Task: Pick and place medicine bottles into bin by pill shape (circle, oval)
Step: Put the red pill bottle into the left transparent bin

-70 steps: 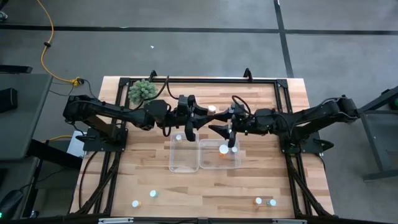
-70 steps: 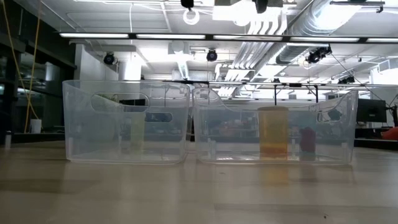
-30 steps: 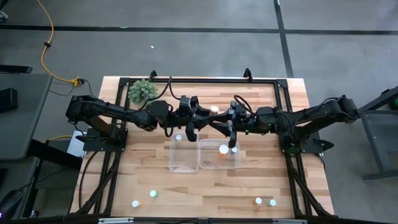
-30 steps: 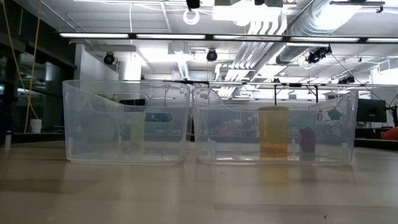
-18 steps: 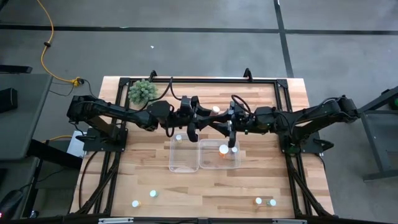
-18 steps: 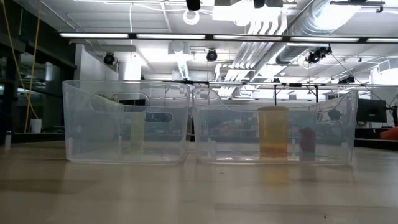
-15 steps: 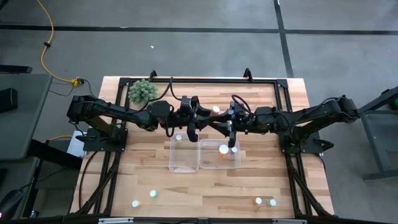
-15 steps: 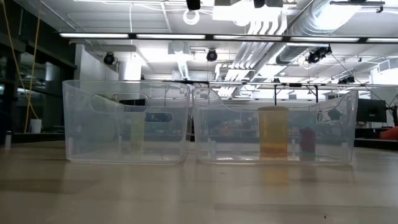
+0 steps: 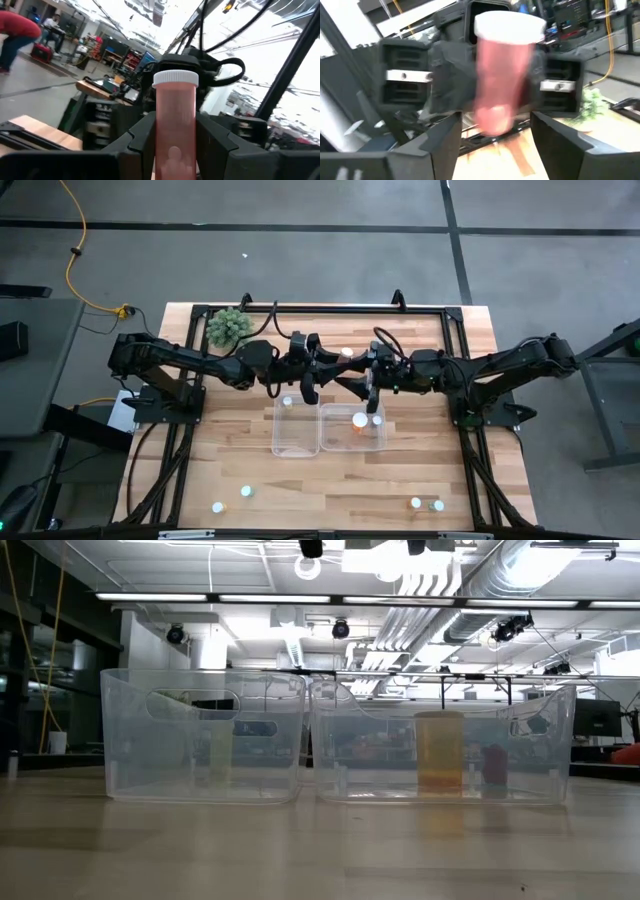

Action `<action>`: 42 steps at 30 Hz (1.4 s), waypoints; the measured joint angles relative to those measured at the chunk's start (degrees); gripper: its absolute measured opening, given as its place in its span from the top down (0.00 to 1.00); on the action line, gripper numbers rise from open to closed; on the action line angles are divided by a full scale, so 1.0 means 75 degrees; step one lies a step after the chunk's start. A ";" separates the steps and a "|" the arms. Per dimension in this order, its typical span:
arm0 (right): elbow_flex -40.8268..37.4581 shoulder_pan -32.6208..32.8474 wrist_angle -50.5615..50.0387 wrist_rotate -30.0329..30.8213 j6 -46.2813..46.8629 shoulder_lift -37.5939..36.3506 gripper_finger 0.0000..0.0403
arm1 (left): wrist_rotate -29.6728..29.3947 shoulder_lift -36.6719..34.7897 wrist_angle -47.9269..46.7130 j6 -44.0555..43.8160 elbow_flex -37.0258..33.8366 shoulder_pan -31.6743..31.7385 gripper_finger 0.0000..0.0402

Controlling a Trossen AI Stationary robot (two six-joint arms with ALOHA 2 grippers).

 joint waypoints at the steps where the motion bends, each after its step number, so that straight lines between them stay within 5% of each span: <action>1: 0.0000 -0.0022 0.0003 -0.0040 -0.0013 0.0000 0.43 | 0.0009 0.0007 0.0015 -0.0015 0.0000 -0.0007 0.75; 16: 0.0012 -0.0065 -0.0003 -0.0270 -0.0178 0.0000 0.49 | -0.0030 0.0102 0.0489 0.0075 -0.0009 -0.0107 0.75; 27: 0.0014 -0.0072 -0.0216 0.0061 -0.0751 -0.0219 0.39 | -0.0372 0.0102 0.0636 0.0880 -0.0009 -0.0062 0.75; 42: 0.0006 -0.0345 0.0329 -0.0326 -0.0779 -0.0262 0.38 | -0.0710 0.0156 0.1209 0.1242 -0.0005 -0.0054 0.75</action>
